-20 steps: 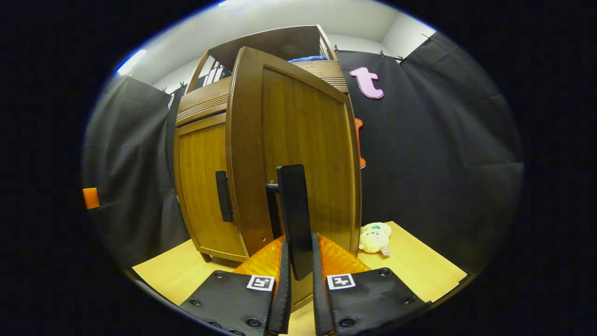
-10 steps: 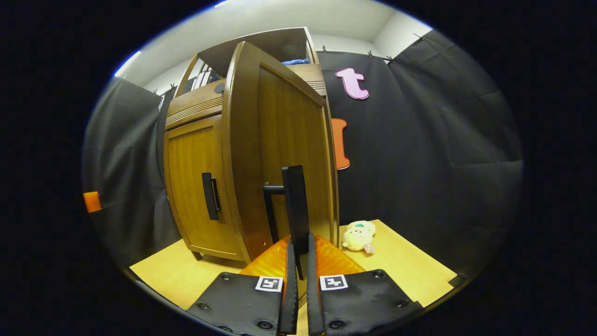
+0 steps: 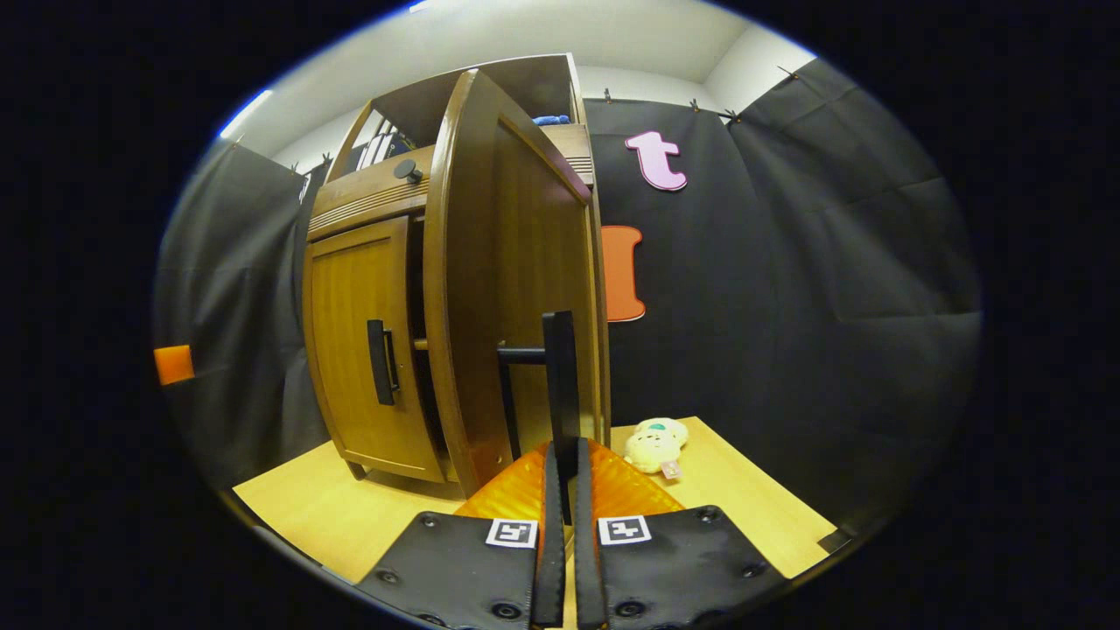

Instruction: Open the right door of the double-door shoe cabinet with the right hand, and open the left door with the left hand.

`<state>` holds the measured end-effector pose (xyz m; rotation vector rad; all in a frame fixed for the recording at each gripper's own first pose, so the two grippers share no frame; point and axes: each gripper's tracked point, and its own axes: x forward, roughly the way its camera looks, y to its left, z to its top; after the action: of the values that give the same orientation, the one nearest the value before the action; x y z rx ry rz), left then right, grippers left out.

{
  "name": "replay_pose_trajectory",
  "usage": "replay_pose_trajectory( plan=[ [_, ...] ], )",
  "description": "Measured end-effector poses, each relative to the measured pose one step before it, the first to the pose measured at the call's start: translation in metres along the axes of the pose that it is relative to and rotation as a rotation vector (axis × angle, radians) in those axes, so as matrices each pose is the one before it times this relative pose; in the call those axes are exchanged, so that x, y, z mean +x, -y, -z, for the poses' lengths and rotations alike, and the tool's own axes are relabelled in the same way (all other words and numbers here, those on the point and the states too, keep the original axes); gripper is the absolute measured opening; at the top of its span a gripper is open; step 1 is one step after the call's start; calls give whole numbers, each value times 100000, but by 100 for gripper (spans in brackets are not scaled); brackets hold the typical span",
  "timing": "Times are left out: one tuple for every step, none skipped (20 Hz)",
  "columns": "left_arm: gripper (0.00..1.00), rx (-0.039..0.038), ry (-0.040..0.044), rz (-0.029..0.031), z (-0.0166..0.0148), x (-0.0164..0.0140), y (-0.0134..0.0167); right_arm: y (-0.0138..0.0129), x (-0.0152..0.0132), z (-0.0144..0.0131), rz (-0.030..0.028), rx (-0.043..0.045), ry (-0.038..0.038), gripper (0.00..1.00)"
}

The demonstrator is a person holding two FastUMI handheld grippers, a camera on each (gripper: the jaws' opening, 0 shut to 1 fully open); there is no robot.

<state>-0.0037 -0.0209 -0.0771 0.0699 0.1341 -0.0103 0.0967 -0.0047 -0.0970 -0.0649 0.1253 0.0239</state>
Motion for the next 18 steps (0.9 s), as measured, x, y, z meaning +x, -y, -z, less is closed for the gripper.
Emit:
replay_pose_trajectory(
  plan=[
    [95,-62,63,91,-30,203,148,419,12,-33,4,729,-167,12],
    [92,-84,-255,207,103,194,233,378,-108,-45,-147,858,11,19],
    [95,7,-309,222,74,286,257,385,-24,15,-283,952,-203,12],
    [95,166,-327,249,166,263,160,353,0,-148,-525,531,-55,15],
    [95,233,-391,134,131,342,208,169,-3,-17,-459,282,0,12],
    [95,173,-552,45,235,319,179,217,-16,-35,-320,-110,197,12],
    [95,-149,-620,58,236,217,135,348,-49,-33,-466,-527,204,12],
    [95,-361,-621,278,231,217,262,167,-30,8,-727,-997,285,12],
    [92,-262,-578,472,199,194,284,260,37,5,-494,-772,174,12],
    [95,-68,-516,216,185,172,172,541,39,-108,-2,-257,272,12],
    [92,142,-279,131,80,235,169,481,-43,23,348,-135,61,12],
    [95,132,-63,99,-35,151,180,516,13,-32,624,11,26,19],
    [95,-60,41,146,28,285,84,598,-113,-120,825,135,121,19],
    [95,-153,-56,299,51,130,168,581,-51,-58,963,361,210,19],
    [95,-100,-153,73,90,159,151,600,-10,5,974,506,233,12],
    [92,4,-30,24,60,162,75,731,-15,-38,1230,536,385,10],
    [92,2,-48,-67,39,209,96,319,-161,110,-283,812,170,9],
    [95,-30,-196,89,127,136,136,255,-177,58,-209,1236,45,0]
  ],
)
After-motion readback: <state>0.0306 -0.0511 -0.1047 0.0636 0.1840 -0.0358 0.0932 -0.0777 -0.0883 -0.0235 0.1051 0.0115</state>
